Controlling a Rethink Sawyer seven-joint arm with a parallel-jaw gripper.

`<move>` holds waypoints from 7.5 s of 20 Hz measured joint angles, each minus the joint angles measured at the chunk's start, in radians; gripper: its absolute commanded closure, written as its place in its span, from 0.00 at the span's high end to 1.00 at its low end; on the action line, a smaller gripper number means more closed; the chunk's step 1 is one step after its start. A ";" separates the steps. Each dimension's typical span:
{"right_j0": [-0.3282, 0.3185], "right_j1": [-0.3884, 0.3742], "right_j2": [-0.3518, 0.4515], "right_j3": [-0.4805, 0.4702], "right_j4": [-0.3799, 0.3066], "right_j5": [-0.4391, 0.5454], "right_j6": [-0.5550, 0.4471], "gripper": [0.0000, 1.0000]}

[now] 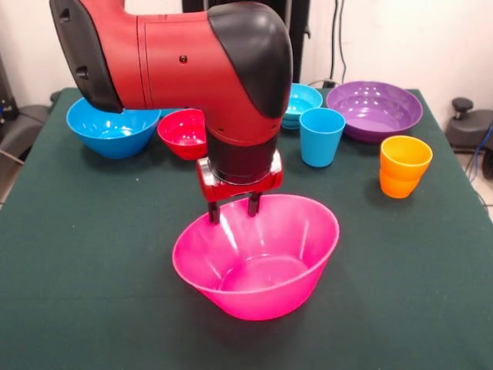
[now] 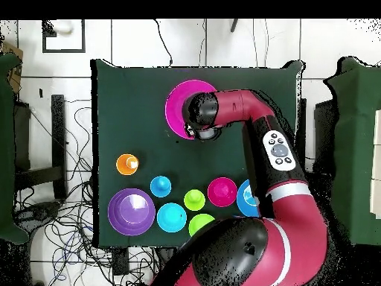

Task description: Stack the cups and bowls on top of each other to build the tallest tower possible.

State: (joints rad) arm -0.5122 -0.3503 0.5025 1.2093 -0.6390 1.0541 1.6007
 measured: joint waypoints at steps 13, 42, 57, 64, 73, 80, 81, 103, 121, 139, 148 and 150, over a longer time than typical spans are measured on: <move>-0.016 0.013 0.000 0.013 -0.067 0.000 0.000 1.00; -0.151 0.014 0.007 0.119 -0.222 -0.140 -0.228 1.00; 0.003 -0.088 -0.114 0.100 -0.515 -0.974 -0.228 1.00; 0.062 -0.090 -0.139 0.083 -0.513 -1.366 -0.228 1.00; -0.171 -0.031 0.079 0.113 -0.270 -0.748 -0.265 1.00; -0.209 -0.012 0.074 0.111 -0.150 -0.168 -0.353 1.00; -0.209 -0.013 0.077 0.113 -0.140 -0.110 -0.364 1.00; -0.214 -0.289 0.185 0.314 0.040 -0.046 -0.377 1.00; -0.173 -0.156 0.168 0.313 -0.019 -0.267 -0.377 1.00; -0.098 -0.054 0.096 0.245 -0.087 -0.380 -0.377 1.00; -0.097 -0.031 0.064 0.221 -0.087 -0.393 -0.377 1.00; -0.098 -0.022 0.060 0.206 -0.094 -0.393 -0.377 1.00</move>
State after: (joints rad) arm -0.6106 -0.3721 0.5629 1.4149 -0.7326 0.6609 1.2235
